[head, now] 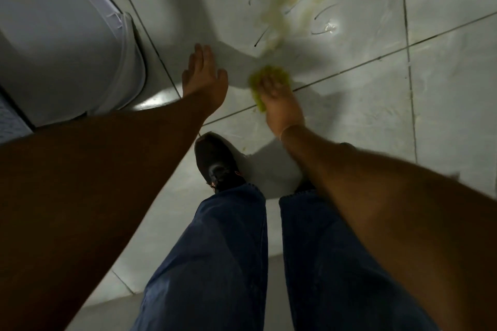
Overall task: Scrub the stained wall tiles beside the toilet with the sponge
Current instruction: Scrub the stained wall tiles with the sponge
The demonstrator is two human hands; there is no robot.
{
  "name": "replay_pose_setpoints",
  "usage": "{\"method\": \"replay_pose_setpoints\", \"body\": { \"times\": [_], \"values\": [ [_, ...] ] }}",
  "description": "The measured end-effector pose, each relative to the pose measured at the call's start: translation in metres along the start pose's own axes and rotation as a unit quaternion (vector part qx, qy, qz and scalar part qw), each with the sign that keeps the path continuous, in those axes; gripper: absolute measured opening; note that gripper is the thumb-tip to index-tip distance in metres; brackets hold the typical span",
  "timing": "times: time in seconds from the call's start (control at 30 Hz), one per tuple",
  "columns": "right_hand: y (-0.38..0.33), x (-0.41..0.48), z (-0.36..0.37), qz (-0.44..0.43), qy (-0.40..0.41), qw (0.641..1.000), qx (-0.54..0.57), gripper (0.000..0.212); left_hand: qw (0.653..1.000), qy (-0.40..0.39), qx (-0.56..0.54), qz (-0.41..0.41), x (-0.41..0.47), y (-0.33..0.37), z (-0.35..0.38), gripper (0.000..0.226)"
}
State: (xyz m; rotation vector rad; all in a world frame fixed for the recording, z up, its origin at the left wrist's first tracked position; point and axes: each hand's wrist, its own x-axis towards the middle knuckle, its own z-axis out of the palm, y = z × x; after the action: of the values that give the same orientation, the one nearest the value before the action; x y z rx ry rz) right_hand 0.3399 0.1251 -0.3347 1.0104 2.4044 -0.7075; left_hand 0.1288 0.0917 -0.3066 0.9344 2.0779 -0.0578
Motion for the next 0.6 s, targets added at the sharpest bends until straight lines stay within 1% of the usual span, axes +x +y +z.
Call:
{"method": "replay_pose_setpoints", "body": {
  "times": [0.07,0.1,0.17,0.2,0.23,0.3,0.37,0.4,0.43,0.47,0.5,0.53,0.57,0.6],
  "values": [
    [-0.01,-0.02,0.011,-0.086,-0.058,0.995,-0.007,0.067,1.0,-0.017,-0.001,-0.009,0.007,-0.001,-0.003,0.068],
    [-0.006,-0.027,0.014,-0.115,-0.076,0.99,-0.023,0.063,1.0,-0.022,-0.003,-0.013,0.009,-0.002,-0.004,0.067],
    [0.013,-0.033,0.011,-0.13,-0.078,0.987,-0.058,0.059,0.999,-0.03,-0.012,-0.017,0.012,-0.003,-0.005,0.064],
    [0.025,-0.034,0.007,-0.112,-0.067,0.99,-0.062,0.059,0.999,-0.034,-0.013,-0.016,0.012,-0.005,-0.004,0.064],
    [0.038,-0.033,0.002,-0.071,-0.05,0.995,-0.055,0.061,0.999,-0.037,-0.01,-0.013,0.011,-0.006,-0.003,0.063],
    [0.064,-0.032,-0.01,0.069,-0.005,0.997,-0.036,0.069,0.999,-0.047,-0.003,-0.002,0.009,-0.01,0.001,0.064],
    [0.08,-0.031,-0.021,0.229,0.019,0.973,-0.004,0.077,0.998,-0.058,-0.006,0.004,0.005,-0.012,0.005,0.066],
    [0.081,-0.028,-0.024,0.283,0.021,0.959,0.013,0.081,0.998,-0.062,-0.008,0.003,0.003,-0.013,0.008,0.066],
    [0.078,-0.025,-0.025,0.308,0.016,0.951,0.026,0.082,0.998,-0.064,-0.007,0.0,0.001,-0.013,0.01,0.067],
    [0.071,-0.022,-0.024,0.297,0.018,0.954,0.029,0.082,0.998,-0.063,-0.004,-0.001,0.0,-0.012,0.012,0.067],
    [0.058,-0.019,-0.023,0.256,0.018,0.966,0.029,0.079,0.998,-0.061,0.0,0.0,-0.001,-0.01,0.014,0.068],
    [0.042,-0.018,-0.018,0.184,0.013,0.983,0.019,0.075,0.998,-0.057,0.002,0.002,-0.002,-0.008,0.015,0.068],
    [0.022,-0.017,-0.013,0.087,0.0,0.996,-0.002,0.071,0.999,-0.053,0.002,0.004,-0.002,-0.006,0.015,0.069],
    [0.002,-0.021,-0.006,-0.03,-0.012,0.999,-0.03,0.065,0.999,-0.047,0.0,0.003,-0.002,-0.004,0.016,0.069]
  ]
}}
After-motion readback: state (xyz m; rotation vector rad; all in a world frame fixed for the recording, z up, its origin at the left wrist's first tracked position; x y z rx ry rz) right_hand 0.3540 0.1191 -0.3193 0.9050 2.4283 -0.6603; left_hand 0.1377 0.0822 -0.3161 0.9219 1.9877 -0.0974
